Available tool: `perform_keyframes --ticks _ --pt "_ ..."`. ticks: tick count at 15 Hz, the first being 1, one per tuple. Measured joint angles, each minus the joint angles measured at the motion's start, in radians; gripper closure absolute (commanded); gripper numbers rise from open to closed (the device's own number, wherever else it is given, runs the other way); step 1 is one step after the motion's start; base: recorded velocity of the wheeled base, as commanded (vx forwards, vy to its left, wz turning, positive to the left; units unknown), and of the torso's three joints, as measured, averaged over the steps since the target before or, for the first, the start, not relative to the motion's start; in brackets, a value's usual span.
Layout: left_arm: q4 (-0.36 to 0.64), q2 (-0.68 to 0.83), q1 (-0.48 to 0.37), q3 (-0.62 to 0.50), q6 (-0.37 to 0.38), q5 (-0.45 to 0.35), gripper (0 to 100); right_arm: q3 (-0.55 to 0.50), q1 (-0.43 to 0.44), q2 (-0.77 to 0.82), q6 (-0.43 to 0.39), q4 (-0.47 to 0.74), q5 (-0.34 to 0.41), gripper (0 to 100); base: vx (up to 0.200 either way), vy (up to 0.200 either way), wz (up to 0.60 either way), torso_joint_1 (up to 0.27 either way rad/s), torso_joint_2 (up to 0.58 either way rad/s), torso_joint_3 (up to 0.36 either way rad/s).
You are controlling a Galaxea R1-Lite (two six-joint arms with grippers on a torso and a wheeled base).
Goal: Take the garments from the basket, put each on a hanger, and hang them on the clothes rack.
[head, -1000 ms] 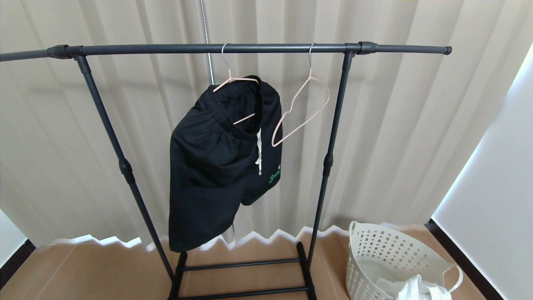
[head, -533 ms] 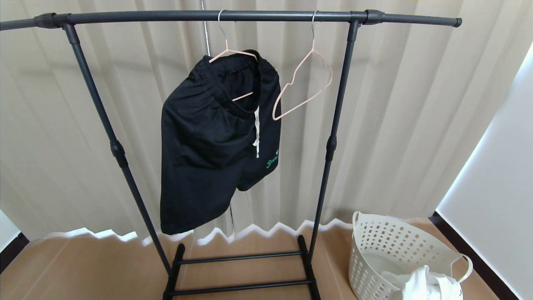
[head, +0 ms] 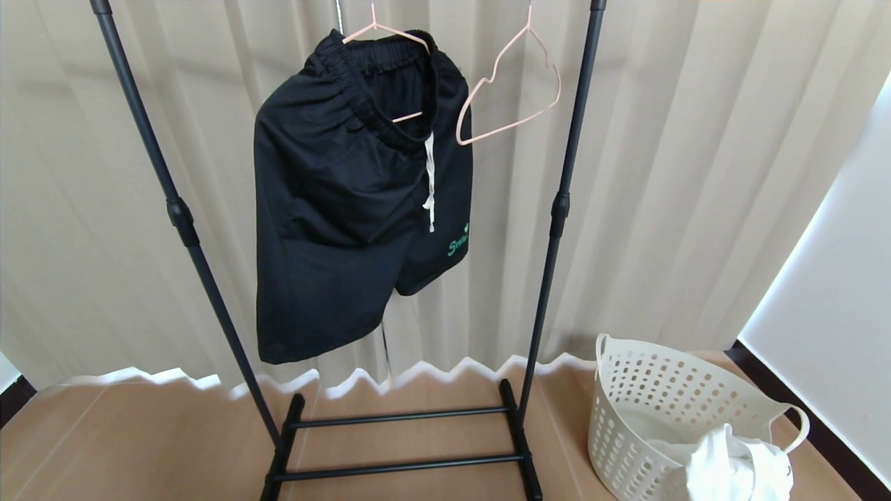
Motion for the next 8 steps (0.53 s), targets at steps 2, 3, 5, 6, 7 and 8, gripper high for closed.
perform_keyframes --ticks 2,3,5,6,7,8 --pt "0.001 0.000 0.000 0.000 0.001 0.000 0 0.000 0.000 0.000 0.000 0.000 0.000 0 0.000 0.000 0.00 -0.010 0.07 0.063" --pt "0.000 0.000 0.000 0.000 0.001 0.000 0 0.000 0.000 0.000 0.000 0.000 0.000 0 0.000 0.000 -0.60 -0.002 0.03 0.027" --pt "0.000 0.000 0.000 0.000 0.000 0.001 0 0.000 0.000 0.000 0.000 0.000 0.000 0 0.000 0.000 -0.60 -0.002 0.01 0.012" --pt "0.000 0.000 0.000 0.000 0.000 0.001 0 0.000 0.000 0.000 0.000 0.000 0.000 0 0.000 0.000 -0.60 0.002 0.01 0.002" --pt "0.000 0.000 0.000 0.000 0.000 0.001 0 0.000 0.000 0.000 0.000 0.000 0.000 0 0.000 0.000 -0.60 0.002 0.01 0.002" --pt "0.000 0.000 0.000 0.000 0.000 0.001 0 0.000 0.000 0.000 0.000 0.000 0.000 0 0.000 0.000 0.00 0.000 0.00 0.000"
